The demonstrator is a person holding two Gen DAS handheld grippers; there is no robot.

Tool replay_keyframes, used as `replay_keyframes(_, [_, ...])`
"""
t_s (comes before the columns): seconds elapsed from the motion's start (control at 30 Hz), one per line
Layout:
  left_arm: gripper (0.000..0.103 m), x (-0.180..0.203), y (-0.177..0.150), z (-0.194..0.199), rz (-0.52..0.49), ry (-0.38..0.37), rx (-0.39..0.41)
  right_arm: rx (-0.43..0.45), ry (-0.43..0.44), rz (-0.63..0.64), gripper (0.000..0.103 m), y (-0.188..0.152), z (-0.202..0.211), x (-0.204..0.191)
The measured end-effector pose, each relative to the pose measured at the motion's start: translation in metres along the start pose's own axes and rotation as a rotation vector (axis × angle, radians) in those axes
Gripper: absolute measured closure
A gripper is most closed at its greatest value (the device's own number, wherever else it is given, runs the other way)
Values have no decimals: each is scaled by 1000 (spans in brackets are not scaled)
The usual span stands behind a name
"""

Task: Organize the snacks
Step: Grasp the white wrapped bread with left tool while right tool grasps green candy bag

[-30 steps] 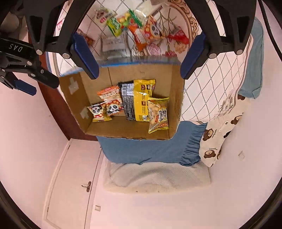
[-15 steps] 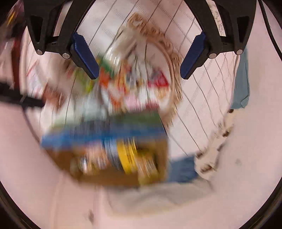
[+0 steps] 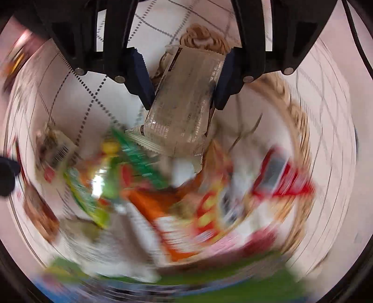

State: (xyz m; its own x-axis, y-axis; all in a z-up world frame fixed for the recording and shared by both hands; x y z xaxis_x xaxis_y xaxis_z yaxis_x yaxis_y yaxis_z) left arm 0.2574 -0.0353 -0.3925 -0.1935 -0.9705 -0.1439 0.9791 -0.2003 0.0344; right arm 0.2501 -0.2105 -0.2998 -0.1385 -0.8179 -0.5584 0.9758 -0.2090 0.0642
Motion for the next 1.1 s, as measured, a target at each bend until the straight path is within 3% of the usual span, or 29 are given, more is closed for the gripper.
replay_keyframes(0.2, [52,-36,-29,-13,284,-116,-80,-86,75,-108,37,-2,-40,-26])
replay_keyframes(0.4, [51,-37,-33,-17,351,-173,-83,-143,25,-353,37,6,-95,-13])
replay_keyframes(0.5, [50,-40,-36,-18,370,-194,-79,-131,-3,-469,37,7,-112,1])
replay_keyframes(0.57, [48,-51,-36,-23,374,-201,-76,-124,-32,-474,38,8,-120,4])
replay_keyframes(0.63, [48,-54,-38,-22,377,-212,-77,-132,-85,-384,39,9,-127,-2])
replay_keyframes(0.77, [48,-59,-47,-28,388,-247,-83,-199,-220,62,47,2,-131,-35])
replay_keyframes(0.87, [47,-61,-50,-29,392,-259,-89,-269,-362,366,48,-17,-125,-44])
replay_keyframes(0.9, [47,-62,-50,-29,389,-259,-92,-288,-384,409,48,-22,-123,-43])
replay_keyframes(0.97, [45,-59,-47,-30,380,-254,-97,-273,-350,385,45,-27,-114,-42])
replay_keyframes(1.1, [42,-59,-46,-39,374,-249,-112,-157,-267,259,34,-15,-98,-44])
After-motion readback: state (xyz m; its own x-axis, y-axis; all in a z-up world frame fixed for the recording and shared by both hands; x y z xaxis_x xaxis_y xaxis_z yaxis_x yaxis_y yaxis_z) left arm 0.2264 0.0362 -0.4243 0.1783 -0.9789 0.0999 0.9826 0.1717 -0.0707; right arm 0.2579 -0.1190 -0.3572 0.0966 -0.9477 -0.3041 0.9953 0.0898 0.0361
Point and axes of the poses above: each gripper's, at about its wrist camera, not at the fingertips, and z roughly against the way its jaws point, x to its right, y to its top, the point moved 9 cm from there along -z, roughly the way its jaws point, and after that the axes turned 7 degrees about y, right-handed, at the moved point
